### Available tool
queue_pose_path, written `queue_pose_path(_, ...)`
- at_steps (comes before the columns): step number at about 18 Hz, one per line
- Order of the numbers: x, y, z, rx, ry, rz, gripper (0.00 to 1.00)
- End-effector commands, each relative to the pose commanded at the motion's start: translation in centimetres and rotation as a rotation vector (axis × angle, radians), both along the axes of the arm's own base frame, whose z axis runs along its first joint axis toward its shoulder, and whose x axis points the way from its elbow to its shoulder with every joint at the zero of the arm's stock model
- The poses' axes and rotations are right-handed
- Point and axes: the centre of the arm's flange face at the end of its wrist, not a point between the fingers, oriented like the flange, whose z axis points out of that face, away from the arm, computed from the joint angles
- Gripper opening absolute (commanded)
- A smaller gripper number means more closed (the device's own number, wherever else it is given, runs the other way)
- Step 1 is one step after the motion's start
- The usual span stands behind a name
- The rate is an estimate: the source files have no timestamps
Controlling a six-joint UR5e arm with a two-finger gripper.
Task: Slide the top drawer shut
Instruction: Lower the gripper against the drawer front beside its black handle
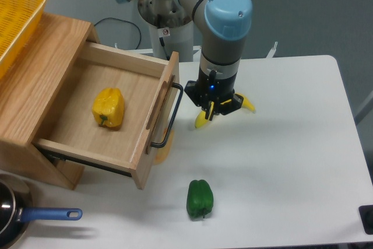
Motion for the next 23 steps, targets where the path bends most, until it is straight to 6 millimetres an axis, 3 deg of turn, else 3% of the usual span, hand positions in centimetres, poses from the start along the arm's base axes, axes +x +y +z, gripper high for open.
queue_pose_path(23, 5.7, 3.0, 1.1, -0.001, -0.013, 0.010, 0.11)
